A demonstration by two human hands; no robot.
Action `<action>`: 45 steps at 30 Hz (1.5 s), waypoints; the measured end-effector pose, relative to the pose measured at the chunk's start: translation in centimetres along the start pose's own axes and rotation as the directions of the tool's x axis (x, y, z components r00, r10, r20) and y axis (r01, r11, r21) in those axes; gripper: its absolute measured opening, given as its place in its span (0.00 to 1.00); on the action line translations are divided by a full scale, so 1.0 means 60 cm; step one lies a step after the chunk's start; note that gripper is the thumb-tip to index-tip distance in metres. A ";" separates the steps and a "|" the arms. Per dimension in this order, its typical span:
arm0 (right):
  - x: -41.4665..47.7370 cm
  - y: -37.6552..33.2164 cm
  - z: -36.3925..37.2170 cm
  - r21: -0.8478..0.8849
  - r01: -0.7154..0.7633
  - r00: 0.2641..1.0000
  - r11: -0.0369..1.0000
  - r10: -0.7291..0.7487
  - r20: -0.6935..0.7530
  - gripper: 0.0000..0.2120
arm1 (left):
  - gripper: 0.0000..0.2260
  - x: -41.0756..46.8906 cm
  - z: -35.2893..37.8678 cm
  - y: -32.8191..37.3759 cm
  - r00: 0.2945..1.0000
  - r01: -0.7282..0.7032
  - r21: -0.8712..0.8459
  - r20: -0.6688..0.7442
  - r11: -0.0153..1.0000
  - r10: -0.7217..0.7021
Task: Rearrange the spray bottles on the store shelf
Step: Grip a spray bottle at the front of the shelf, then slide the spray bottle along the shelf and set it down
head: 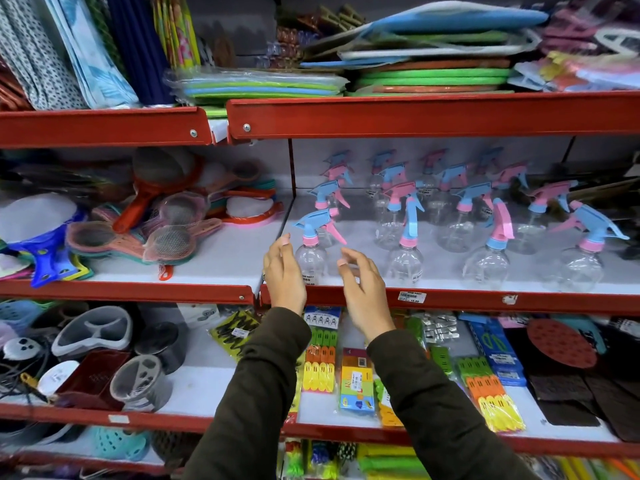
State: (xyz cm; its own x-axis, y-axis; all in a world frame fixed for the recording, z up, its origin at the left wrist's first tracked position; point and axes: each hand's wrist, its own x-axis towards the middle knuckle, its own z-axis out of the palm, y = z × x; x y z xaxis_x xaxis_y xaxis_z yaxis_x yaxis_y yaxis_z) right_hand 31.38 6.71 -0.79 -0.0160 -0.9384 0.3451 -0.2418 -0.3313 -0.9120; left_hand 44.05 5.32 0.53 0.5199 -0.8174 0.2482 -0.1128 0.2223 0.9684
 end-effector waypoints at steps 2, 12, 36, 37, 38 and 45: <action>-0.004 0.004 -0.021 0.047 0.020 0.998 0.999 -0.017 -0.064 0.15 | 0.20 -0.024 0.009 -0.001 0.996 -0.085 -0.012 -0.020 0.996 0.085; 0.008 0.062 -0.161 0.136 -0.040 0.934 0.990 0.085 -0.346 0.13 | 0.18 -0.111 0.145 0.007 0.954 -0.061 -0.009 0.295 0.998 0.060; 0.036 0.063 -0.217 -0.060 -0.189 0.976 0.980 0.180 -0.121 0.16 | 0.19 -0.087 0.216 0.027 0.870 0.086 0.085 0.479 0.993 -0.117; 0.037 0.062 -0.217 -0.066 -0.192 0.976 0.979 0.183 -0.113 0.17 | 0.19 -0.090 0.215 0.023 0.884 0.079 0.084 0.455 0.993 -0.108; 0.038 0.061 -0.216 -0.070 -0.192 0.977 0.979 0.185 -0.102 0.18 | 0.19 -0.093 0.212 0.019 0.897 0.073 0.089 0.430 0.993 -0.104; 0.038 0.059 -0.208 -0.070 -0.172 0.982 0.983 0.165 -0.088 0.18 | 0.19 -0.093 0.214 0.010 0.896 0.068 0.089 0.433 0.994 -0.100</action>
State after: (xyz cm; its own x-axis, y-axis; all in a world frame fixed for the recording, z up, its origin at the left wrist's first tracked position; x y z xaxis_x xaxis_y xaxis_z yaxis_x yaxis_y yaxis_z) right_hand 18.36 4.62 -0.45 -0.1414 -0.9679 0.2077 -0.3028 -0.1575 -0.9400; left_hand 30.22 3.21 0.00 0.1105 -0.9846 0.1357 -0.1524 0.1181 0.9812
